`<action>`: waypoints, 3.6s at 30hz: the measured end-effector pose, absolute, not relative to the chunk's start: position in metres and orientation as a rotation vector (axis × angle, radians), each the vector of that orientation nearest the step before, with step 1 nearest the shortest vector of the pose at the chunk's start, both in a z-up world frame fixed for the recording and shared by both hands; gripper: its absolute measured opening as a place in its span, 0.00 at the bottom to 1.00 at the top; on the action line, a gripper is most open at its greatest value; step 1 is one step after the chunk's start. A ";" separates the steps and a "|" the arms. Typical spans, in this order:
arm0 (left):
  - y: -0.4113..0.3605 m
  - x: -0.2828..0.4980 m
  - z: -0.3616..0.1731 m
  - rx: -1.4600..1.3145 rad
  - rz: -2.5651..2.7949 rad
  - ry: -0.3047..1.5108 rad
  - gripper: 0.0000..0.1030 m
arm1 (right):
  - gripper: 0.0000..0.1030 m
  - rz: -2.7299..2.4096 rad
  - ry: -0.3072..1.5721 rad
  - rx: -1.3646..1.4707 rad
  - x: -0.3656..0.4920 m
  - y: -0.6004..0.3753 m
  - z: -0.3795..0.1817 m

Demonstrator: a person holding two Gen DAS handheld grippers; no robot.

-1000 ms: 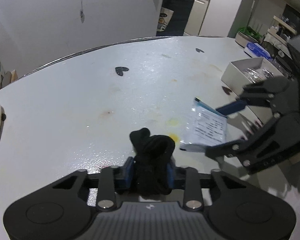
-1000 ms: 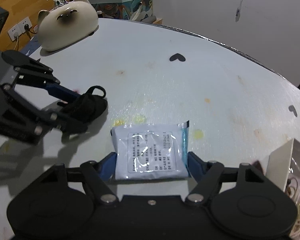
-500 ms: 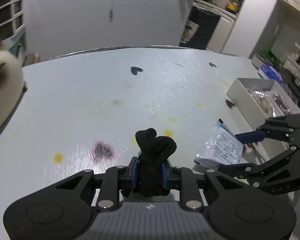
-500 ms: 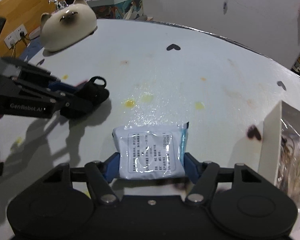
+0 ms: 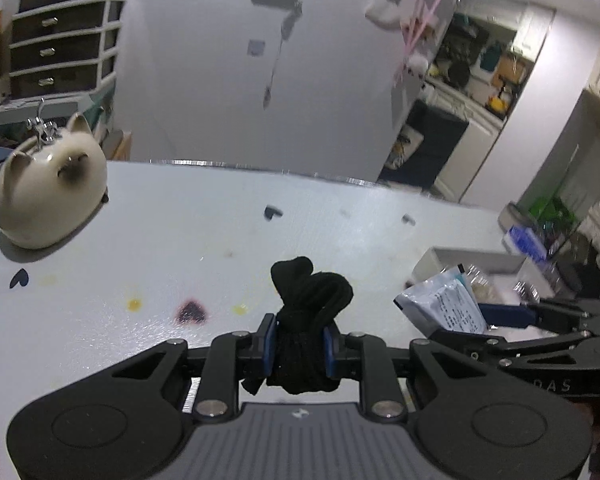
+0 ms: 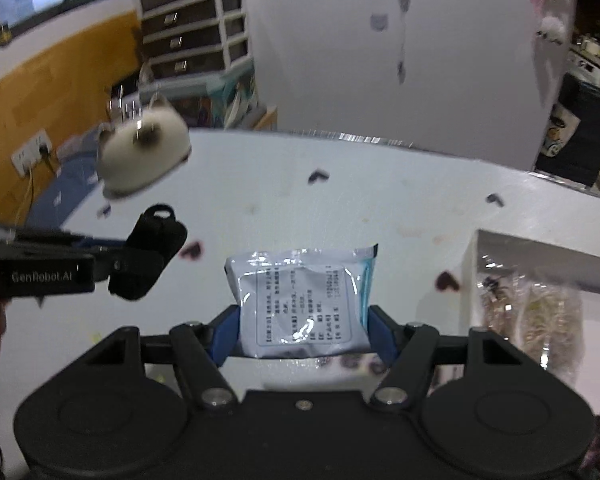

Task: Organize soft objects

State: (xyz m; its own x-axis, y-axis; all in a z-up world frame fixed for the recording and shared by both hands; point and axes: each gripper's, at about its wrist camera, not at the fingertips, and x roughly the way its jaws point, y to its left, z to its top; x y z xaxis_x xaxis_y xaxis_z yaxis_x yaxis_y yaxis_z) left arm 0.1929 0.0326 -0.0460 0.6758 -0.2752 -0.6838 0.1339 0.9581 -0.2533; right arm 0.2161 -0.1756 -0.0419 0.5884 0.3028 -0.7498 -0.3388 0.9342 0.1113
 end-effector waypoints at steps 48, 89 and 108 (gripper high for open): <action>-0.372 0.325 -0.070 0.317 -0.827 0.896 0.24 | 0.67 0.091 0.912 0.156 0.201 -0.505 -0.053; -0.312 0.286 -0.015 0.051 -0.660 0.815 0.91 | 0.93 0.136 0.823 0.194 0.199 -0.503 -0.035; -0.232 0.161 0.043 -0.089 -0.298 0.654 1.00 | 0.99 0.152 0.650 0.063 0.133 -0.495 0.042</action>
State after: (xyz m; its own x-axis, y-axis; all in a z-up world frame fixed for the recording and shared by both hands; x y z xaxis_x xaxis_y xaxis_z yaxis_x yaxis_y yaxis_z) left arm 0.1606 -0.2318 0.0431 0.7527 -0.3004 -0.5858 0.2448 0.9537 -0.1746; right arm 0.1333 -0.4949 0.0420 0.7854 0.1603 -0.5979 -0.1206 0.9870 0.1062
